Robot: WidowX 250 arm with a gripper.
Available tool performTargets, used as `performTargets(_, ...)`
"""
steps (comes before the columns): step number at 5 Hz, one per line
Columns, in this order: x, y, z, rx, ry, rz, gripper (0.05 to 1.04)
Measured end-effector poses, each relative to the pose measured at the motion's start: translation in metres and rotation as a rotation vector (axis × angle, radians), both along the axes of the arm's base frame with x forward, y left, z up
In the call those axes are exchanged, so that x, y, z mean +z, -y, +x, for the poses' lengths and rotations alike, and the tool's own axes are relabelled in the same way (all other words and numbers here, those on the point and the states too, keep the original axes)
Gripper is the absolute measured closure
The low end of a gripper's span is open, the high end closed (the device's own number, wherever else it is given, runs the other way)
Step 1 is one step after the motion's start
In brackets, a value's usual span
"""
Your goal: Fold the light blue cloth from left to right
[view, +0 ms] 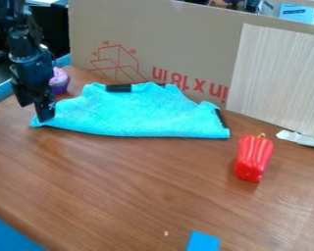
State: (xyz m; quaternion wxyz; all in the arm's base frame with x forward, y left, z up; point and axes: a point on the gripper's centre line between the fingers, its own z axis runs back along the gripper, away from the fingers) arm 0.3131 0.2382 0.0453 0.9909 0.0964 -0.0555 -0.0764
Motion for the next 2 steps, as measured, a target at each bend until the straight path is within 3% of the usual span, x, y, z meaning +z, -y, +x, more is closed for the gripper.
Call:
performTargets(1, -0.0077, -0.0062, 0.0, 0.018, -0.026, 0.026, 0.083)
performTargets(2, -0.012, -0.0089, 0.0023, 0.033, -0.037, 0.017, 0.116)
